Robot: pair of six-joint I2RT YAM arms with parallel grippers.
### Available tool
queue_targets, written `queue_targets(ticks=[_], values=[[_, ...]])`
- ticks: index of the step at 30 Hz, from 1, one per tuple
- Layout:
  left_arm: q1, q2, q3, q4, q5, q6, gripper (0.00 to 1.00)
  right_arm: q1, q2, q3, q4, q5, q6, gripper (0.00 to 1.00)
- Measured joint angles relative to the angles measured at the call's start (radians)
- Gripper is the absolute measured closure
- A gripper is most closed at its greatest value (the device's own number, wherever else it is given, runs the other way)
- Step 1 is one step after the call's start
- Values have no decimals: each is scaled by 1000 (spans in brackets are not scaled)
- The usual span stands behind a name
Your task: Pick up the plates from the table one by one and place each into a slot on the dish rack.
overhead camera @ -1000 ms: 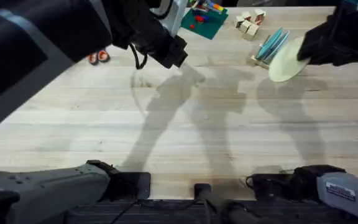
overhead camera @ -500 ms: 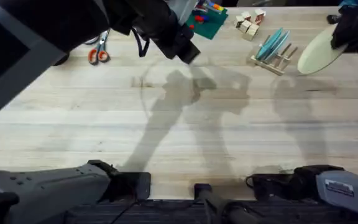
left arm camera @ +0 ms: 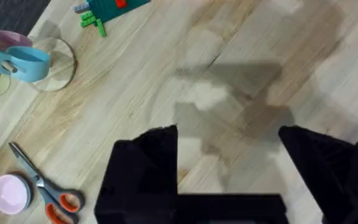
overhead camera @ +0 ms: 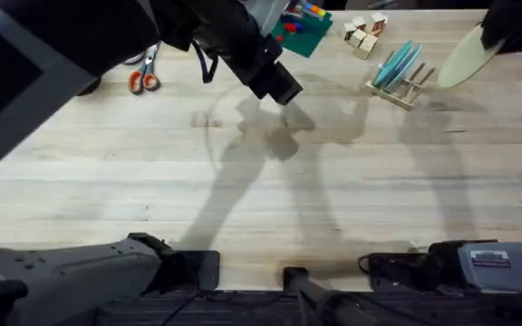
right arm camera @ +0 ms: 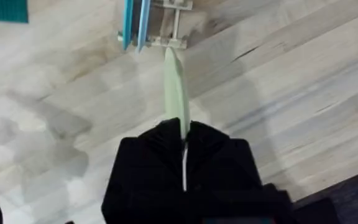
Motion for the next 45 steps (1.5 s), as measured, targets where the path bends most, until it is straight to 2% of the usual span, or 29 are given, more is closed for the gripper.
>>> queue_targets(ticks=[8, 19, 45], values=[[0, 0, 0, 0, 0, -2, 8, -28, 88, 80, 8, 13, 7, 971], [0, 0, 0, 0, 0, -5, 8, -28, 194, 87, 86, 13, 33, 971], [0, 0, 0, 0, 0, -8, 8, -71, 201, 87, 93, 12, 83, 972]])
